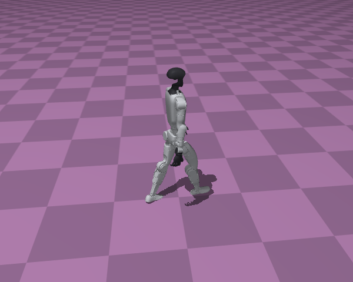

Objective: In place motions

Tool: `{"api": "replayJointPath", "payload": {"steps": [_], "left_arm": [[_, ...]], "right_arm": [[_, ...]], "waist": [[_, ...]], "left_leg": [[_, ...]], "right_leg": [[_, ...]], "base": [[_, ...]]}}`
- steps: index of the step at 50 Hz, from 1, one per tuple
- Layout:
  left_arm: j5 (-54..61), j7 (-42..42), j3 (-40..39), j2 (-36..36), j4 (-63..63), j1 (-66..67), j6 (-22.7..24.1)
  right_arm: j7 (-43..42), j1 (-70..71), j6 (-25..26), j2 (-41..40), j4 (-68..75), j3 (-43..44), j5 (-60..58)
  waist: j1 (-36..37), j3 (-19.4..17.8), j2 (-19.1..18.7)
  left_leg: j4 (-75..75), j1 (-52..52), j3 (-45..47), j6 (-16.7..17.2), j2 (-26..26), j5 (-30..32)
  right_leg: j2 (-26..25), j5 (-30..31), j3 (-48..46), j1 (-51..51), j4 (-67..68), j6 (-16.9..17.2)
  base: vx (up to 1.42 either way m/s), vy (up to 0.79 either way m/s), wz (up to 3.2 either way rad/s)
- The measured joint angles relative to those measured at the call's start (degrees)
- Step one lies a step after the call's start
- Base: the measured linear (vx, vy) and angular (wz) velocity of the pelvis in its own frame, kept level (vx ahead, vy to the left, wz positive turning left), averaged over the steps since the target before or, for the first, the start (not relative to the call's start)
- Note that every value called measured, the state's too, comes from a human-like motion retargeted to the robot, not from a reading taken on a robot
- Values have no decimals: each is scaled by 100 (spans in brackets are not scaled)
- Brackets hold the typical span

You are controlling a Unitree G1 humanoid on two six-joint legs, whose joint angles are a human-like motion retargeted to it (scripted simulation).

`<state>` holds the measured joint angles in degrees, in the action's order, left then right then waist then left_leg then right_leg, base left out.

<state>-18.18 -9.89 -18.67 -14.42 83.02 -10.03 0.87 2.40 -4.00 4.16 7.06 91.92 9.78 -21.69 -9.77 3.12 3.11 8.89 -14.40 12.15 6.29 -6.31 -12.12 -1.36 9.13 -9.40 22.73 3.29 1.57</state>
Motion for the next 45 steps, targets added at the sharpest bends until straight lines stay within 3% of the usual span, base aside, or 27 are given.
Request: {"api": "replayJointPath", "payload": {"steps": [2,5,7,10,12,17,20,22,25,28,30,32,35,37,38,40,42,45], "left_arm": [[-198,9,-166,131,334,255,-45],[-384,198,-288,374,769,634,-154],[-314,220,-302,374,977,688,-183],[-382,172,-452,392,979,818,-246],[-390,208,-548,457,809,1003,-190],[-284,395,-765,533,714,1405,-59],[-266,415,-941,515,976,1466,-115],[-280,381,-1032,469,1155,1500,-159],[-362,354,-1127,381,1302,1627,-232],[-484,390,-1190,300,1417,1701,-372],[-521,427,-1241,276,1418,1708,-414],[-467,444,-1303,309,1367,1748,-357],[-208,349,-1381,330,1307,1852,-273],[13,275,-1325,303,1342,1699,-293],[101,248,-1261,302,1381,1554,-324],[182,263,-1100,238,1413,1249,-366],[125,310,-914,165,1319,1021,-332],[-24,234,-552,41,978,870,-198]], "right_arm": [[-4,-48,10,23,35,173,100],[8,-90,-10,47,31,327,404],[50,94,13,13,-20,220,659],[52,459,21,-53,-112,-67,871],[53,717,-33,-99,-263,-285,781],[292,1043,-206,-215,-981,-834,171],[363,1188,-341,-240,-1355,-1018,-147],[341,1255,-421,-248,-1489,-1095,-227],[360,1250,-547,-281,-1485,-1203,-216],[544,1073,-594,-276,-1245,-1056,-229],[594,944,-603,-252,-1033,-938,-165],[554,761,-577,-178,-648,-746,-117],[322,534,-492,-143,-176,-631,-69],[288,526,-416,-102,-52,-614,86],[316,548,-390,-39,-48,-581,162],[369,543,-408,-11,-139,-496,265],[371,477,-466,-69,-296,-453,292],[279,315,-538,-156,-473,-460,206]], "waist": [[-144,173,17],[-62,212,115],[-103,5,260],[-22,-208,377],[274,-342,379],[825,-219,176],[1266,-255,-119],[1446,-274,-220],[1503,-243,-170],[1529,97,-345],[1637,241,-454],[1761,298,-575],[1492,373,-570],[1425,231,-681],[1455,118,-581],[1336,-106,-461],[937,-237,-497],[510,-162,-648]], "left_leg": [[665,-74,292,-96,105,1001],[2780,517,753,-674,493,2416],[4056,1008,800,-729,801,2763],[5144,1586,1423,-1281,1483,1710],[5385,2215,1563,-1308,1588,1394],[3382,3485,1151,-622,1125,1296],[1166,3674,884,-200,1248,1389],[-61,3671,958,55,1370,1134],[-792,3680,822,452,1372,798],[-66,3791,676,70,1487,958],[-101,3651,-74,98,1352,1464],[162,3391,-106,-50,1489,1538],[455,2981,-101,-269,1422,885],[377,2557,76,-360,1418,598],[300,2307,334,-519,1116,430],[199,1963,455,-701,738,203],[0,1684,288,-626,807,167],[-147,1455,354,-470,1155,-3]], "right_leg": [[-74,78,1064,-256,299,-85],[106,-560,1318,-789,644,-164],[231,-773,1053,-1211,644,-265],[200,-1049,987,-1703,601,-395],[104,-1136,1095,-2003,494,-472],[-337,-1383,1383,-2419,269,-764],[-773,-1624,1703,-2781,279,-958],[-898,-1795,1862,-3082,306,-1065],[-818,-1979,1920,-3438,437,-1169],[-989,-1771,1879,-3569,800,-1371],[-1077,-1396,1773,-3606,1117,-1458],[-913,-495,1438,-3529,2010,-1503],[-499,585,803,-2808,4012,-1486],[-355,60,747,-2210,5269,-1621],[108,-487,810,-1941,5816,-1648],[622,-1012,749,-1502,6292,-1657],[385,-961,449,-1154,6052,-1657],[-574,-404,332,-629,4607,-1402]], "base": [[30,12,21],[23,8,-21],[-2,1,-22],[-9,-1,-54],[-10,0,-129],[-7,-2,-120],[-6,-5,-137],[0,-9,-111],[12,-9,-55],[8,13,-23],[-64,118,-25],[-16,36,-4],[117,-37,0],[53,-11,-60],[24,13,-67],[0,10,-10],[15,-47,72],[35,-61,30]]}}
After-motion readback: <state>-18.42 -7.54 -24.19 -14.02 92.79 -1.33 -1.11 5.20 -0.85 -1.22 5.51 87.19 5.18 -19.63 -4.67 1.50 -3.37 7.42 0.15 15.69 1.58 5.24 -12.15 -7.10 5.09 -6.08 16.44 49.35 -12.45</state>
